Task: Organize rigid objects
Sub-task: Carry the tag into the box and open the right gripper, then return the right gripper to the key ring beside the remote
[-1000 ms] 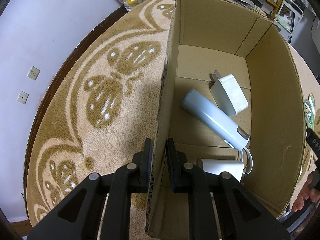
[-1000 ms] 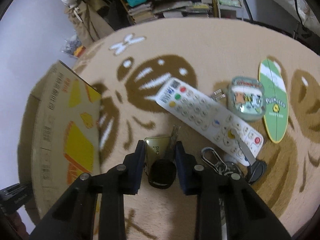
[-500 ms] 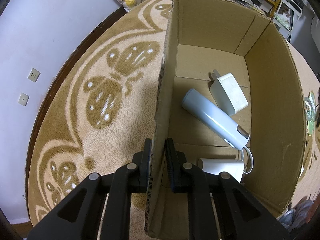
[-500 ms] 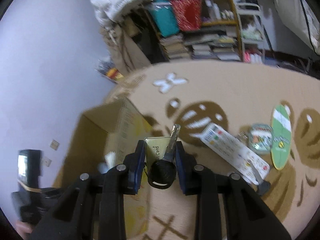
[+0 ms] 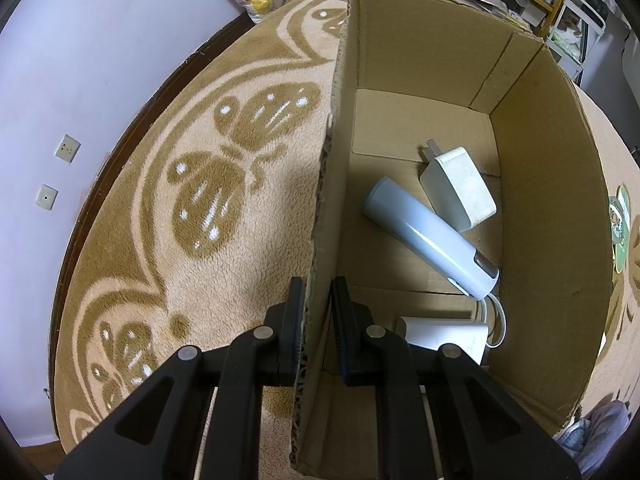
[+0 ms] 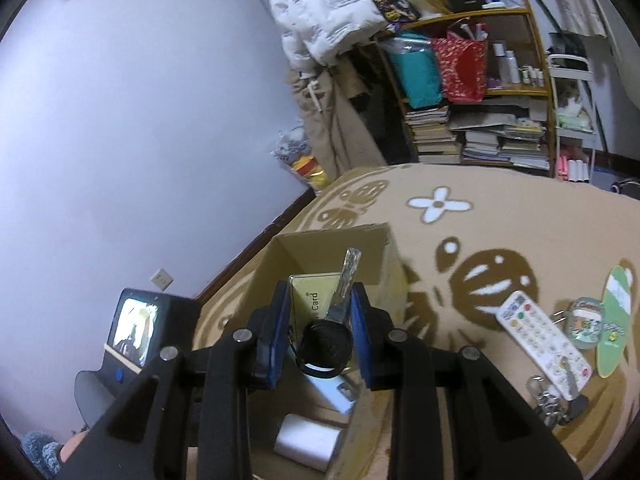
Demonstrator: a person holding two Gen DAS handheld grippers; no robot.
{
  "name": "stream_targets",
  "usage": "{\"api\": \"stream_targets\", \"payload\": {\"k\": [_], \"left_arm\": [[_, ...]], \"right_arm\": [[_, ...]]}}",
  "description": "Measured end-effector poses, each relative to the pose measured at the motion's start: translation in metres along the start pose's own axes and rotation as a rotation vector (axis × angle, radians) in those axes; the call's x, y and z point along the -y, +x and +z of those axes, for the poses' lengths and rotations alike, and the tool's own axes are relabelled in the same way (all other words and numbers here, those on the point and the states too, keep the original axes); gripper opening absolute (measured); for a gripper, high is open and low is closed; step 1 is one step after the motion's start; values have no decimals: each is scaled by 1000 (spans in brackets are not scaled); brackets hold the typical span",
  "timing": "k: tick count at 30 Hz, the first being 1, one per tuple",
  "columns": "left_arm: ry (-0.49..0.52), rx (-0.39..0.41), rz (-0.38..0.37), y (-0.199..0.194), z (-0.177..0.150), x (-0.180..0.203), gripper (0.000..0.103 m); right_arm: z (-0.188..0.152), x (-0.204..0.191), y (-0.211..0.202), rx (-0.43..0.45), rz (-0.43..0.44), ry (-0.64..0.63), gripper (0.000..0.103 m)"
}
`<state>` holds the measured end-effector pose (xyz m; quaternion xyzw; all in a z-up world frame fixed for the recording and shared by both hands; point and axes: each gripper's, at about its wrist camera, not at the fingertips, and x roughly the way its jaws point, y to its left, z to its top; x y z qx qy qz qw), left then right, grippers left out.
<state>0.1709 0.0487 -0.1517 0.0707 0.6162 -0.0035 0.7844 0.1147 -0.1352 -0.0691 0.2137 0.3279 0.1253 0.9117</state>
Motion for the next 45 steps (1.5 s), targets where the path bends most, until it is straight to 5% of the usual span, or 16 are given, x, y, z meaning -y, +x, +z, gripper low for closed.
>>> {"api": "stream_targets", "payload": {"k": [3,24,26,28,34,45], "left_arm": [[7,1,2,0,-1,1,12],[5,1,-5,-1,-1,2,12],[6,1,-3,-1,-1,3,12],[7,2,-3,-1,-1,3,12],[0,0,-5,0,-1,1,13],[-4,-3,-8,1,0,-2,14]], "right_arm": [[-3,-3,7,-24,32,16,31],[-14,-16,19,-47,-111,-106,32],[-13,-16,18,-48,-130,-107,38],[-12,-13,13,-29,-150,-106,64],[-8,11,-1,-15,-222,-37,96],[-7,75,-18,-69,-333,97,103]]}}
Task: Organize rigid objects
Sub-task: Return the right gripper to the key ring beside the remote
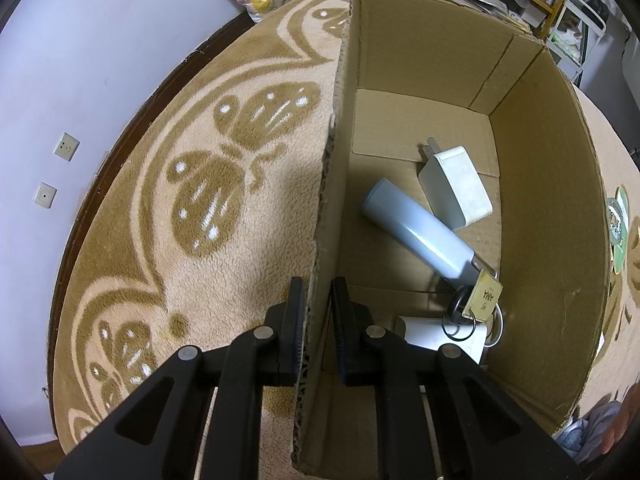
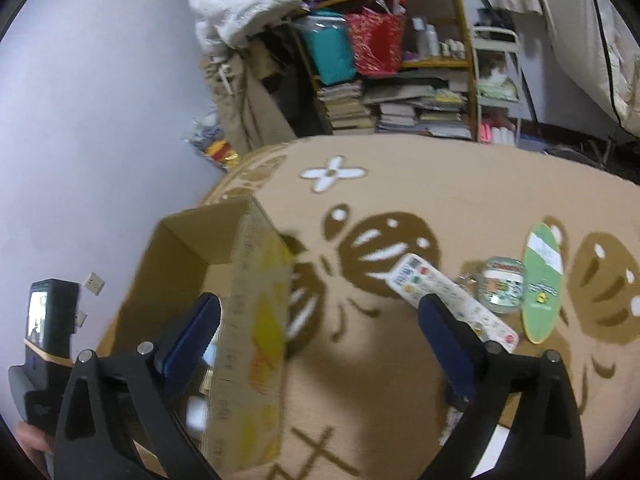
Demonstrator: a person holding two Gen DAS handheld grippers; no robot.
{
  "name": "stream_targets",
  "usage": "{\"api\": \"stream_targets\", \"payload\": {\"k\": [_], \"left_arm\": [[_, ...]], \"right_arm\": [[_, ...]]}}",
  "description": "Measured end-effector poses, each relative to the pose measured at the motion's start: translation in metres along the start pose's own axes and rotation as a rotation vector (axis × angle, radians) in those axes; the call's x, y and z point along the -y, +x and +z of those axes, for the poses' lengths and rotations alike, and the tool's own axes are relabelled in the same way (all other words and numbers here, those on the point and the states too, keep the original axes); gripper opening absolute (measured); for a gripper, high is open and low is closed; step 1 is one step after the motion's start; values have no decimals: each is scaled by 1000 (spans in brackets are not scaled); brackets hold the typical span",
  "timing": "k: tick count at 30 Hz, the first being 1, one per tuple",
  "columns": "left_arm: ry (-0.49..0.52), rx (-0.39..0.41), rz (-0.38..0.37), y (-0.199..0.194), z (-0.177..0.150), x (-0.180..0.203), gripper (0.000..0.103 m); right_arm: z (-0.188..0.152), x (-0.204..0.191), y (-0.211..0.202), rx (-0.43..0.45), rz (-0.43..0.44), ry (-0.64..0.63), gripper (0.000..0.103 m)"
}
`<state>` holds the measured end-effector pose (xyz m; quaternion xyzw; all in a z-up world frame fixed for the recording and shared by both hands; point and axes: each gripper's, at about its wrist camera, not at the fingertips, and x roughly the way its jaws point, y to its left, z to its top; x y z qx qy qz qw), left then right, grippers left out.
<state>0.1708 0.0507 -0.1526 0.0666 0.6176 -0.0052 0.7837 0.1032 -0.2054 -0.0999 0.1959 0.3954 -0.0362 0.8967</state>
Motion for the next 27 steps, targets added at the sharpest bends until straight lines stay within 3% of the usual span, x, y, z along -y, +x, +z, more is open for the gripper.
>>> {"api": "stream_targets", "payload": {"k": [5,9,17,27], "left_arm": [[1,0,1,0,0,-1,14],[-3,-1,-3,0,0,-1,14],[1,2,3,1,-1,1,14],[3,2,-2,1,0,2,12]], "right_arm": [[-1,21,2,-35,-77,0,103],[-3,40,4,-73,-62,51,103],[-15,63,15,-147,-122,79,103],[-22,99,18,-216,-247,120,102]]}}
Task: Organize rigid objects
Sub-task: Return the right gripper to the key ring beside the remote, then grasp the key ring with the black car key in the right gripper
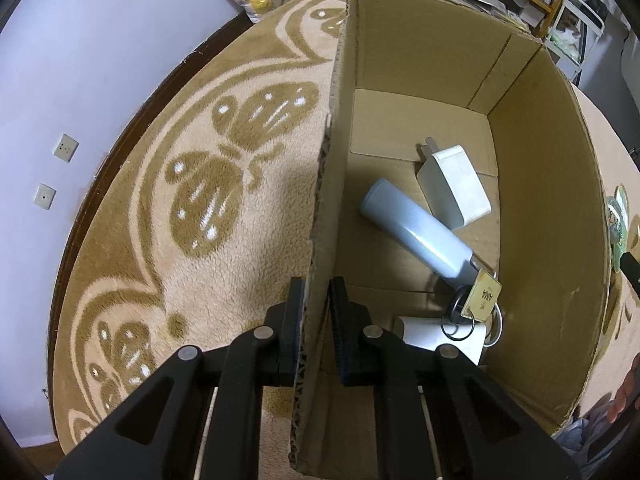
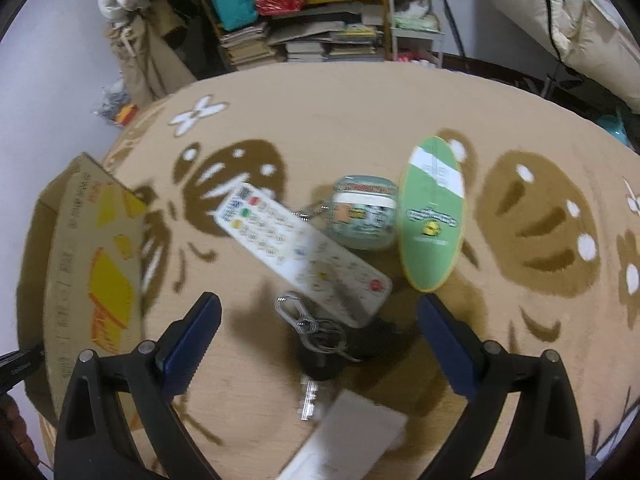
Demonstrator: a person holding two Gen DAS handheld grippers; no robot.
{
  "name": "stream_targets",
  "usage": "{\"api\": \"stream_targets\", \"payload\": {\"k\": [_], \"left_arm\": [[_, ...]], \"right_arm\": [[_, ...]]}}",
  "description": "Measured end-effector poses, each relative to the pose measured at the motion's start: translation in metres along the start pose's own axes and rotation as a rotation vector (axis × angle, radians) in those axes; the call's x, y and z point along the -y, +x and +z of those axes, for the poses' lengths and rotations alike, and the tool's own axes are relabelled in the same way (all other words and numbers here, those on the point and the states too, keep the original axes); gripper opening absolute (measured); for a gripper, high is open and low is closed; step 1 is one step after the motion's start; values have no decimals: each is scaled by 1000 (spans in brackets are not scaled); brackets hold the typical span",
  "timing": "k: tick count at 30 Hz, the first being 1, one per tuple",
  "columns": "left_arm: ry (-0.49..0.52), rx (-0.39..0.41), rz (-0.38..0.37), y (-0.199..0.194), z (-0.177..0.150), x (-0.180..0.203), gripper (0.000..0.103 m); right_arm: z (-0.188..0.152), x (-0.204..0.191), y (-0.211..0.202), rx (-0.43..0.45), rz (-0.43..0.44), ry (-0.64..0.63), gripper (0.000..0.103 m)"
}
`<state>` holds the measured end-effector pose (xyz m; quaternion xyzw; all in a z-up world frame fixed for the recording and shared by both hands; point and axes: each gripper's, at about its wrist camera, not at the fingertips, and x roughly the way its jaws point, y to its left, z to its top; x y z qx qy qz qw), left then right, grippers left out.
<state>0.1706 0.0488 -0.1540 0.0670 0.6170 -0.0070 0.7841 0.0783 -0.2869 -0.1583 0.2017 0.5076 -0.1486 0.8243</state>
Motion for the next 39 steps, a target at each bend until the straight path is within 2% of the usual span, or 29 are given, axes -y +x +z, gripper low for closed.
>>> {"api": "stream_targets", "payload": {"k": [8,11,13,14,17,21,27,30,32,34,39], "left_arm": [[-9,-3,-9,-1,0,-1,12],[-13,-5,-15,-1,0,-2,12],[-12,-5,-12,-1,0,-2,12],[-11,-5,-12,-1,1,-2,12],[-14,-5,-15,-1,0,-3,12],[-12,-5,-13,-1,1,-3,12],[-18,-8,-16,0,2,-3,12],[-16,-7,-13,0,1,-3,13],[-18,-8,-14,0,2,-3,13],[-20,-8,-15,0,1,-3,13],[-17,-7,-12,0,1,-4,13]], "right_arm": [[-7,14,20,-99,-39,35,96],[-11,15,30,-140,-22,41,94],[-15,14,38,-168,22,60,80],[-16,13,41,-170,19,65,80],[-18,12,44,-164,-2,86,79],[-18,9,44,-165,-57,71,65],[-18,5,42,-168,-76,74,58],[-17,5,41,-158,-98,70,46],[-16,6,36,-149,-55,77,36],[-15,4,30,-141,-33,74,32],[-11,-4,17,-97,19,54,31]]}}
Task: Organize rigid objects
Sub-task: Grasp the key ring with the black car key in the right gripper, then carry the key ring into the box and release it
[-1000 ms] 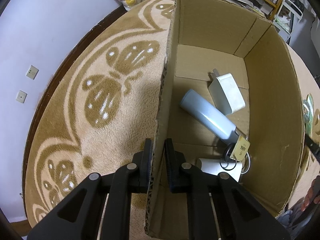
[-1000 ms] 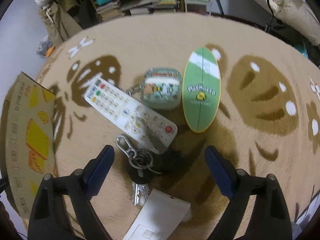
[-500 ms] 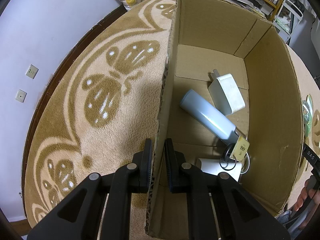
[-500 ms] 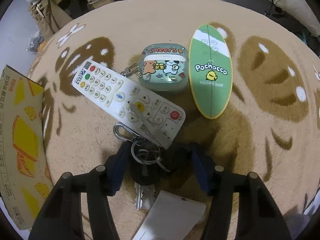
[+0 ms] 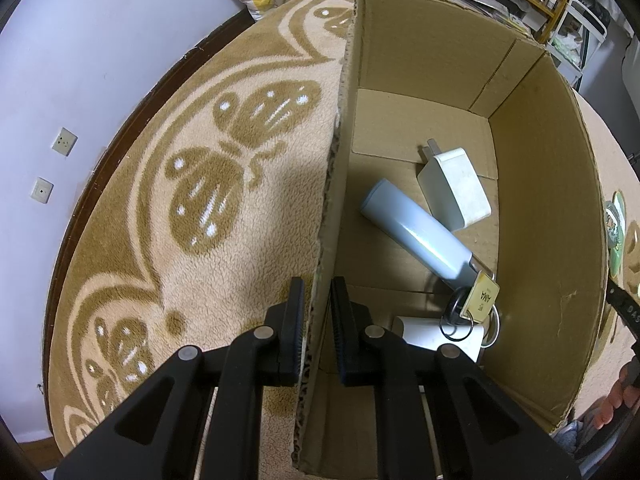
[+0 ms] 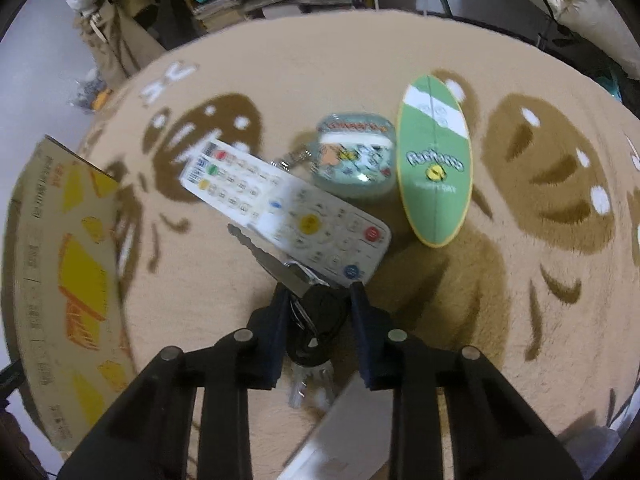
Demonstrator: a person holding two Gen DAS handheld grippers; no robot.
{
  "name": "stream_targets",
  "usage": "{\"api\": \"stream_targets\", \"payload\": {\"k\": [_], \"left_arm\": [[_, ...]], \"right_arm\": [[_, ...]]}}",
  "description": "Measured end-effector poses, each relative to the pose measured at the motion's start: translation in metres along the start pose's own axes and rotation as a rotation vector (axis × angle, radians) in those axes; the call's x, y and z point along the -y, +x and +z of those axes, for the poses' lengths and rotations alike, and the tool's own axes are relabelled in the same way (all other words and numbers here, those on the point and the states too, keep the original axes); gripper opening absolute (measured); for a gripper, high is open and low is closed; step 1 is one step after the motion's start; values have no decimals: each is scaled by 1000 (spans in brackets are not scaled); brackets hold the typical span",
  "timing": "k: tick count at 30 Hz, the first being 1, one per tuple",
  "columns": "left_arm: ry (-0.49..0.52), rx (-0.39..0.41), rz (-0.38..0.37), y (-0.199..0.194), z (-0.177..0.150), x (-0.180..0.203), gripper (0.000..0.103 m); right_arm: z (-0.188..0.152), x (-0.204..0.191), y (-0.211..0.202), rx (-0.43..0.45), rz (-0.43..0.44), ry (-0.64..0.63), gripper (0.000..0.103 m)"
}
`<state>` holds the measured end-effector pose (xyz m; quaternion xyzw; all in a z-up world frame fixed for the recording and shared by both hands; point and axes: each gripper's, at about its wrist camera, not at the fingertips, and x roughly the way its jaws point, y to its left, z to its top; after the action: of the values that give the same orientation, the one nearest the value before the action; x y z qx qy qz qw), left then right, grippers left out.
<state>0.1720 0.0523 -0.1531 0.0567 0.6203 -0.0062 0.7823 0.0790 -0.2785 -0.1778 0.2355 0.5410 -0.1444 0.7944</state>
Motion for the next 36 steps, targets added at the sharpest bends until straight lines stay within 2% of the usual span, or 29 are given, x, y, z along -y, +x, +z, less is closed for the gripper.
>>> {"api": "stream_targets", "payload": {"k": [4,9,13,18,21,27,31,36], "left_arm": [[-2,-1,-2,0,0,0,13],[-5,-2,-5,0,0,-1,13],[-4,-2,-4,-1,1,-1,13],[-1,-1,-1,-1,1,0,13],[-3,-1,-2,-1,0,0,13],[-3,-1,-7,0,0,0,12],[4,3,-7,-1,-1,1,11],[4,3,-6,-2,-1,2,11]], "right_arm": [[6,-12,-14,66,68,-12,31],[12,-24,-19,91,136,-3,31],[12,-41,-41,193,194,-24,31],[12,-63,-65,305,226,-75,30],[13,-78,-76,344,292,-111,30],[9,-123,-109,483,410,-244,30],[-1,-154,-116,513,457,-359,30],[-17,-184,-110,486,469,-449,30]]}}
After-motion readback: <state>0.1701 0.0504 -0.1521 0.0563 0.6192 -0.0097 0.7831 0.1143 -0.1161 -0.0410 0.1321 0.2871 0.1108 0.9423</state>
